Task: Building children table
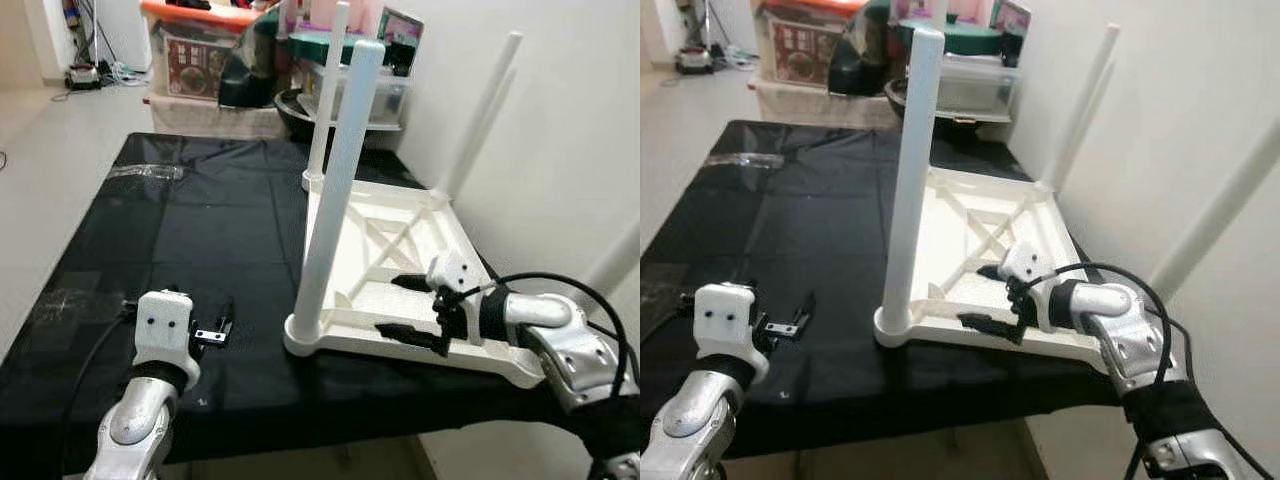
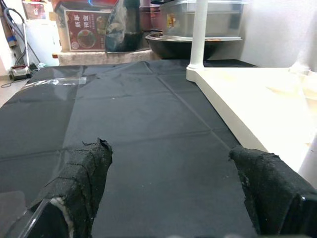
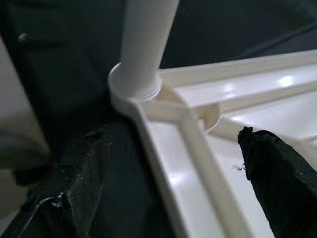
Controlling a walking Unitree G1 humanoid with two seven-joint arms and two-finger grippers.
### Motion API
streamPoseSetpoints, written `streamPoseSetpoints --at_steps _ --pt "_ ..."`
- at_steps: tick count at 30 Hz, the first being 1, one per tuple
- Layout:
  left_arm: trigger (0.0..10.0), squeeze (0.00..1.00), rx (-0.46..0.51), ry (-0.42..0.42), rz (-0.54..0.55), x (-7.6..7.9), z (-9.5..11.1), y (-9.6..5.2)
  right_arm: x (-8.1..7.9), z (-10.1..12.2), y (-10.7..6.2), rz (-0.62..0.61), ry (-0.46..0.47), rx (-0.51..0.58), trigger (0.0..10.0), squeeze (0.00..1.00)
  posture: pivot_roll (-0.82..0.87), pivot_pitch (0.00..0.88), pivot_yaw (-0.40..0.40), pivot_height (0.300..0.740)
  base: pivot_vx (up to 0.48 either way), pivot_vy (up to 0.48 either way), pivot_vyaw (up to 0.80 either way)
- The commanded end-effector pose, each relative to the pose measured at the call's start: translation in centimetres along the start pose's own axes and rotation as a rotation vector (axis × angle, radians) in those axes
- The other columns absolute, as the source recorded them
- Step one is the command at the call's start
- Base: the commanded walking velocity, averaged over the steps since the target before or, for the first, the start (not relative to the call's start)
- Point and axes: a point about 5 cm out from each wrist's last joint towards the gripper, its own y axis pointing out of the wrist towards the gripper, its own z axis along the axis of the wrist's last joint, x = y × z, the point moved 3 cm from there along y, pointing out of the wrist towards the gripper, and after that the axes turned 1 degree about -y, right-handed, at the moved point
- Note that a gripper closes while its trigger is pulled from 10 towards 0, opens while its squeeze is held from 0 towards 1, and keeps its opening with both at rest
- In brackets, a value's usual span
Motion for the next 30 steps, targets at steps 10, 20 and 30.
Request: streamPoseSetpoints --at_steps 10,20,30 --pt "10.0 0.00 -0.003 0.008 -0.010 0.3 -0.2 0.1 -1.5 -3.4 4.3 0.040 0.092 -0.110 10.0 0.00 0.13 0.000 -0.165 0.740 0.000 0.000 0.00" --pt "10.0 0.00 0.005 0.007 -0.005 0.3 -0.1 0.0 -0.3 -4.9 5.7 0.006 0.118 -0.185 10.0 0.00 0.15 0.000 -0.183 0.740 0.000 0.000 0.00" --pt "10.0 0.00 0.001 0.010 -0.008 0.4 -0.2 -0.1 -2.0 -7.4 5.6 0.130 0.084 -0.313 0.9 0.00 0.15 0.000 -0.182 0.740 0.000 0.000 0.00"
